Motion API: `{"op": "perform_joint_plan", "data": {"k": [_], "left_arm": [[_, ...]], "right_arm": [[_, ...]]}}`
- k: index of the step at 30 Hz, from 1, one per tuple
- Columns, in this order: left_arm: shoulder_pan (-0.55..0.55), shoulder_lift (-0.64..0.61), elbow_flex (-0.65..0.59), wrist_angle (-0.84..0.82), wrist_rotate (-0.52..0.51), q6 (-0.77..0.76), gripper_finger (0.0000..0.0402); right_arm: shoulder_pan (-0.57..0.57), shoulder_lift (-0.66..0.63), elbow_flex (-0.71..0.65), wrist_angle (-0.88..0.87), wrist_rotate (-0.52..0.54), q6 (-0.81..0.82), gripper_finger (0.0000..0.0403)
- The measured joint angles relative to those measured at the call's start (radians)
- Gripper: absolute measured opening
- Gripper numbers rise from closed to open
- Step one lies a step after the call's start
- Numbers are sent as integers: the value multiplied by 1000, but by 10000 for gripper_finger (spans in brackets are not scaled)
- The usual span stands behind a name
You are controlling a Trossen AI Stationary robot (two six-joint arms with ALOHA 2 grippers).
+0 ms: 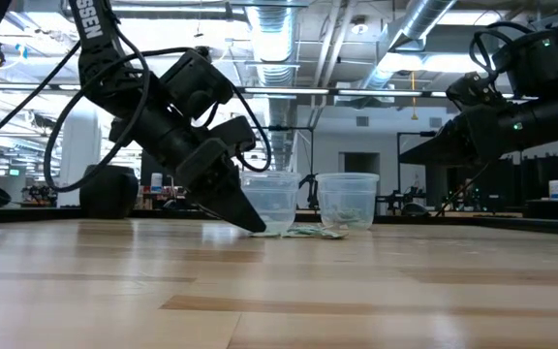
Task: Pick and place items into bin
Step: Put the green stevia packet into the left transparent bin
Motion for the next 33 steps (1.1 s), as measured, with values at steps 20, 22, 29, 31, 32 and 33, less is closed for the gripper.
{"op": "perform_joint_plan", "data": {"k": [20,22,29,31,32,33], "left_arm": [[-16,3,-3,2,20,18,23],[-17,3,-3,7,20,26,41],[-18,4,-3,17,15,42,120],[-18,4,-3,16,9,47,141],[-18,4,-3,15,4,50,151],[-18,4,-3,11,-3,53,159]], "right_arm": [[0,0,0,0,0,0,75],[0,0,0,0,0,0,75],[0,0,0,0,0,0,75],[0,0,0,0,0,0,75],[0,0,0,0,0,0,75],[0,0,0,0,0,0,75]]}}
